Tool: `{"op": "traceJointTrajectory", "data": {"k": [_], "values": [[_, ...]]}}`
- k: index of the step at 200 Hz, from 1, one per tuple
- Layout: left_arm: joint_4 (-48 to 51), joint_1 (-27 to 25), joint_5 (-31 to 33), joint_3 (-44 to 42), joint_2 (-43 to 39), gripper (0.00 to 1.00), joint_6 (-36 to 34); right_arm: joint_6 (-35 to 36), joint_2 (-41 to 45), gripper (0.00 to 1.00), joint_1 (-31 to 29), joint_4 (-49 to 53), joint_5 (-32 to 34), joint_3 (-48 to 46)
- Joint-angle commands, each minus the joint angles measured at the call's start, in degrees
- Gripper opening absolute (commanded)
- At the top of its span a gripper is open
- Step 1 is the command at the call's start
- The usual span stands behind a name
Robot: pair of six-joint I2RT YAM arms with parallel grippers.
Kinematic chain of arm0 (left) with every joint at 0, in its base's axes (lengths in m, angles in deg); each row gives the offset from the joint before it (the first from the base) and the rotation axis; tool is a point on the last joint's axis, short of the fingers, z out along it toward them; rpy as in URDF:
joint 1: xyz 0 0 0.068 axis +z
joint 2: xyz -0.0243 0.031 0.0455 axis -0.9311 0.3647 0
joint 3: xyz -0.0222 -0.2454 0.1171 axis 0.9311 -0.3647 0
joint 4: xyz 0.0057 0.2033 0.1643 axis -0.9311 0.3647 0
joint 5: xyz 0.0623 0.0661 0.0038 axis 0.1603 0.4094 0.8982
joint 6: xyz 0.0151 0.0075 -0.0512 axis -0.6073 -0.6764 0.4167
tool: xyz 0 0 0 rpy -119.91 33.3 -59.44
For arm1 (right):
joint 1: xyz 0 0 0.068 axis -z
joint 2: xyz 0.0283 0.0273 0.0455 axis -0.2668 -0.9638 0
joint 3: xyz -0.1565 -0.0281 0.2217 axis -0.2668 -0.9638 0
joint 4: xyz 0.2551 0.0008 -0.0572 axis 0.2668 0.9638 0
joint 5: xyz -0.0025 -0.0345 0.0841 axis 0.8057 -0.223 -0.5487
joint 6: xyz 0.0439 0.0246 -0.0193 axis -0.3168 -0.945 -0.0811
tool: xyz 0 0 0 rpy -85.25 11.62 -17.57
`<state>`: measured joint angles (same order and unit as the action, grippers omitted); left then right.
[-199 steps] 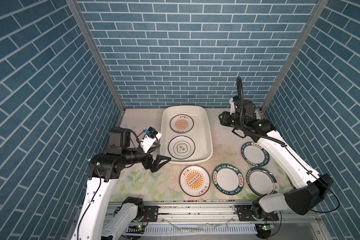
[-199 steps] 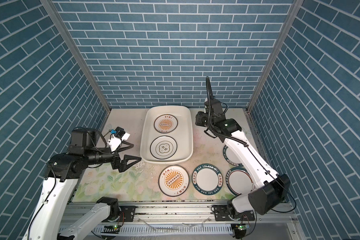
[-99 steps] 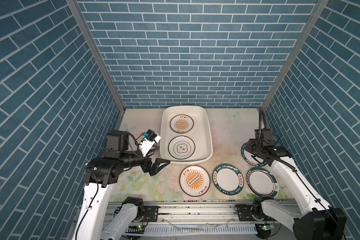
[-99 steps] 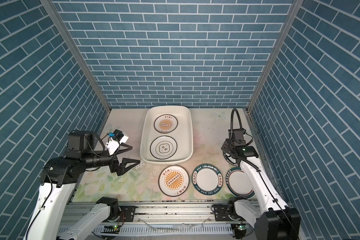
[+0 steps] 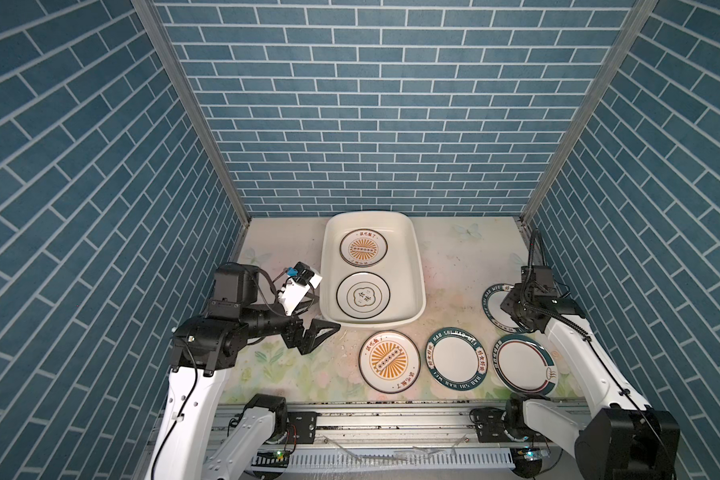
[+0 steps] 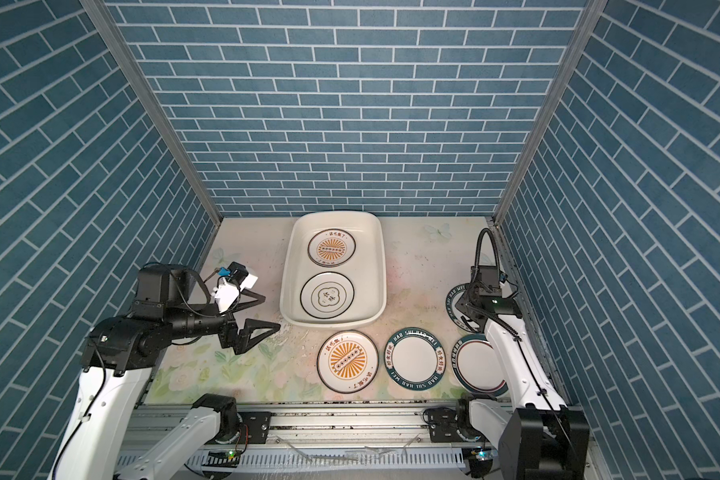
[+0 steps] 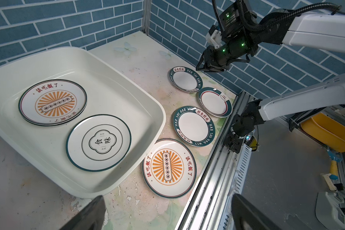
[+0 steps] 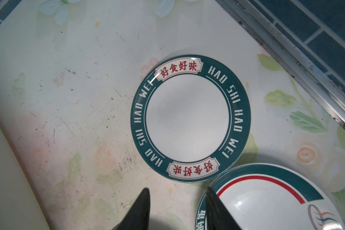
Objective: Place the plates into the plastic bin on the countertop
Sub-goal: 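Move the right gripper toward the green-rimmed HAO SHI HAO WEI plate nearest it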
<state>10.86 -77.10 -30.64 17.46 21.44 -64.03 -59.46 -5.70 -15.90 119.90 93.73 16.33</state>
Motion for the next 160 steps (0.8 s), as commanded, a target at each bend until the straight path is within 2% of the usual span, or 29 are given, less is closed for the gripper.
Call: {"op": "traceJointTrajectory", "data": {"k": [1,31,104,116,160], "values": [[-1.41,0.32,-1.49,-1.16,-0.29,1.00,0.54,-1.79,0.24,0.46,1.23,1.48,1.84,-1.11],[-1.17,0.31,-1.40,-0.59,0.44,0.99,0.37,-1.18,1.17,0.48,4.20,2.27,4.79,-1.74],[0.26,0.32,-1.22,0.47,0.53,1.00,-0.60,1.15,-5.33,0.56,16.98,-4.76,-2.58,-6.52],[0.15,0.36,-1.30,0.24,0.37,1.00,-0.60,1.84,-5.77,0.56,18.29,-6.98,-4.33,-7.28],[1.55,0.31,-0.65,1.23,0.70,1.00,-1.26,4.02,-7.42,0.56,21.49,-9.54,-4.16,-7.12]]}}
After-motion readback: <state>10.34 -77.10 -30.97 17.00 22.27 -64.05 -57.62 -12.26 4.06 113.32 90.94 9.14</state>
